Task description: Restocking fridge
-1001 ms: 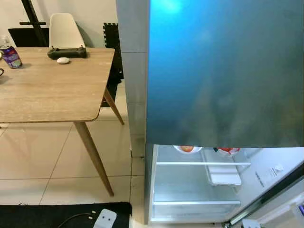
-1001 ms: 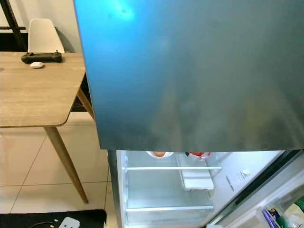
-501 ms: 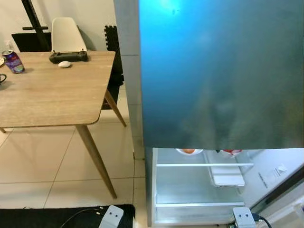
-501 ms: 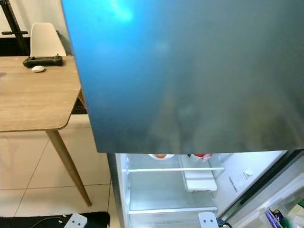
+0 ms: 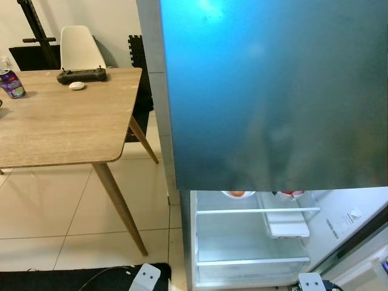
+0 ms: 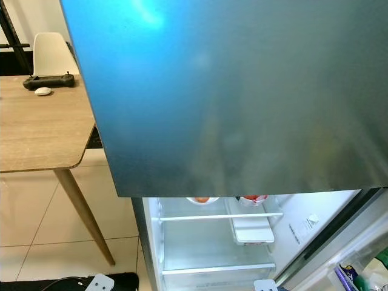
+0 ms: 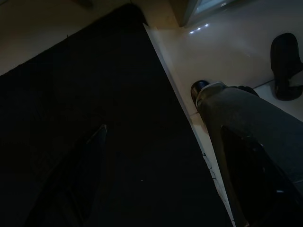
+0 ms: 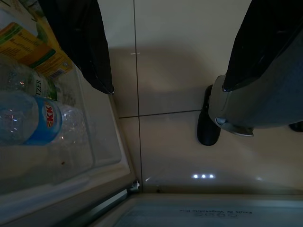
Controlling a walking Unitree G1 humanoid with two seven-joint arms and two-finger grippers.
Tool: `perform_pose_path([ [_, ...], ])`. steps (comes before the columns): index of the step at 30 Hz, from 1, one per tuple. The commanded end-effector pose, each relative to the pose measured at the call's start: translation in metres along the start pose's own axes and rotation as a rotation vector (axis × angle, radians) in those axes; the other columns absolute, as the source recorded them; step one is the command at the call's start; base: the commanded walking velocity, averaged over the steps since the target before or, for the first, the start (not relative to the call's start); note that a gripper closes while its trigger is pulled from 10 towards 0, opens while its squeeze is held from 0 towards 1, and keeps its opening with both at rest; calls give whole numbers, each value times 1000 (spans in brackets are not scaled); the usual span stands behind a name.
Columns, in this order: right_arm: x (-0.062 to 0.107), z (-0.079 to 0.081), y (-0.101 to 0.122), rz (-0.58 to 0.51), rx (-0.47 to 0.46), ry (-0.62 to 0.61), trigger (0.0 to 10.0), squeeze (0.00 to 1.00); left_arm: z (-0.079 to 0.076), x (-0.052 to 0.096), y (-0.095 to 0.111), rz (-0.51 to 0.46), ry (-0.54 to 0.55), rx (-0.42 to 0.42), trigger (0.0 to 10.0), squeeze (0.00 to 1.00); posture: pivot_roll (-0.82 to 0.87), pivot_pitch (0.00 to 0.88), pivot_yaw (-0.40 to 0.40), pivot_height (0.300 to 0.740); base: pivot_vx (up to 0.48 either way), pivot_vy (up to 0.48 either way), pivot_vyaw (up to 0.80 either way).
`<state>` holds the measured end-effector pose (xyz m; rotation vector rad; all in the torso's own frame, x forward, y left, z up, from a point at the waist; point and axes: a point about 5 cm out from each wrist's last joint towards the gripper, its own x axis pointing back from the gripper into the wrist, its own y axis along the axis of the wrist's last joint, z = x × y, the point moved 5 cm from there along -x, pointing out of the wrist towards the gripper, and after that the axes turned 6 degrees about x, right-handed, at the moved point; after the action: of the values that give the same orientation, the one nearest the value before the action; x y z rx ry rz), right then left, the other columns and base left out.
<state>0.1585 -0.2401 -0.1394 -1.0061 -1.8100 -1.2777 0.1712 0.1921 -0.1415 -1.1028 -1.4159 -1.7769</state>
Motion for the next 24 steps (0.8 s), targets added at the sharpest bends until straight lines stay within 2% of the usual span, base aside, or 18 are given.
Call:
perform_pose_path([
  [1, 0, 0, -2, 2, 10, -3, 10000, 0, -5, 0, -6, 22, -14, -7, 10000, 0, -28, 0, -8, 740, 0, 0, 0],
  [24, 1, -2, -4, 2, 31, 1, 10000, 0, -5, 0, -8, 26, -17, -11, 10000, 0, -29, 0, -14, 740, 0, 0, 0],
])
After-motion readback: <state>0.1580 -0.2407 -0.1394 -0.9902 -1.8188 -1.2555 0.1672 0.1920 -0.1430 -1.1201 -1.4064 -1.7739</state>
